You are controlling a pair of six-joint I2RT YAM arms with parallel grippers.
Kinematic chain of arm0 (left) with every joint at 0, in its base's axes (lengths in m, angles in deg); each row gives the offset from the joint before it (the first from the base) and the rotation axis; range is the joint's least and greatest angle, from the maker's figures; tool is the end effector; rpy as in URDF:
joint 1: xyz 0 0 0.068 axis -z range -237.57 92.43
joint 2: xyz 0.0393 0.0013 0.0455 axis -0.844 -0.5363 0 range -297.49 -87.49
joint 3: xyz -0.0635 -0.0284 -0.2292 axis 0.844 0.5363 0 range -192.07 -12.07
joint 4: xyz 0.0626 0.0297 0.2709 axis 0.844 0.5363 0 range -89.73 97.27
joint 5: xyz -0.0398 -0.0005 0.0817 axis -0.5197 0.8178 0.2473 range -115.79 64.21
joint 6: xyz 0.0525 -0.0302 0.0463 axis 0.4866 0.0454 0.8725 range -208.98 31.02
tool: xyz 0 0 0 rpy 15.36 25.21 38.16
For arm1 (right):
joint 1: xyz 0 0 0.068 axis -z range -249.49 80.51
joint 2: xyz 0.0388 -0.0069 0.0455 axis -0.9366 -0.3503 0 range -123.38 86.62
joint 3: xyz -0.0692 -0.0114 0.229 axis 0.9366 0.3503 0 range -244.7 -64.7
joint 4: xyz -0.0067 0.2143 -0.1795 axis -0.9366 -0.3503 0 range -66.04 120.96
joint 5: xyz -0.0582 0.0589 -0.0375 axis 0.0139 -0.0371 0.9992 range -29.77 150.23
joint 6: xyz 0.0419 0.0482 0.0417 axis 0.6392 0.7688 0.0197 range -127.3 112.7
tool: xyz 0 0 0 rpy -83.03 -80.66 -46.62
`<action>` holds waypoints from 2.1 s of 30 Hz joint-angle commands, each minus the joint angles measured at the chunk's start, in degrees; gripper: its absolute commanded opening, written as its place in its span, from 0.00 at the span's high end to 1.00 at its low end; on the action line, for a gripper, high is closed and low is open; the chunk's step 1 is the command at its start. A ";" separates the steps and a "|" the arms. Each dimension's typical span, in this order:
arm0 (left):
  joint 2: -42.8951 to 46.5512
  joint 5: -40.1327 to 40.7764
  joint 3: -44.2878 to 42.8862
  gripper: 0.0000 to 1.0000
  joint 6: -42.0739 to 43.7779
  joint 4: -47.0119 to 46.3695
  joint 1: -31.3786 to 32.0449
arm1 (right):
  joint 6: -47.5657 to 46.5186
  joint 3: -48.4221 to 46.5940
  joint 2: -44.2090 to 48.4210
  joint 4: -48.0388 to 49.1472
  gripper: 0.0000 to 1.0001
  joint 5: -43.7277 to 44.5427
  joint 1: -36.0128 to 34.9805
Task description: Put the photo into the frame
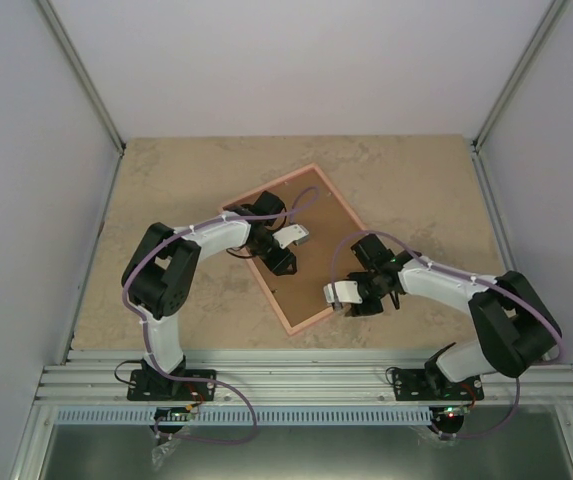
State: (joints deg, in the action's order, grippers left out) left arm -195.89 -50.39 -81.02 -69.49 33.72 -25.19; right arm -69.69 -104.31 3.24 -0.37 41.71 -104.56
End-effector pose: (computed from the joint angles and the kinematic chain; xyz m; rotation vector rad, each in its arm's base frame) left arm 0.3011 -0.2228 0.0827 1.3174 2.4978 -0.6590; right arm 0.2016 0.1667 0.0711 -2.1383 1.7974 0.3561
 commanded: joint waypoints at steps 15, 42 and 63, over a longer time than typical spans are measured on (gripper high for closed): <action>-2.32 0.12 -0.69 0.53 0.41 0.39 0.18 | 3.94 2.67 -4.63 1.37 0.55 1.04 -4.51; -3.74 0.45 -0.48 0.70 0.60 0.64 0.17 | 8.26 -0.71 -2.76 1.62 0.47 0.77 -6.16; -4.01 2.12 0.60 0.74 1.53 0.56 0.54 | 8.43 -5.32 -0.76 -1.15 0.43 1.06 -6.24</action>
State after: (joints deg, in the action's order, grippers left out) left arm -197.31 -49.69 -81.83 -69.08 32.63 -25.32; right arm -61.45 -107.66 2.46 0.18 42.98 -110.22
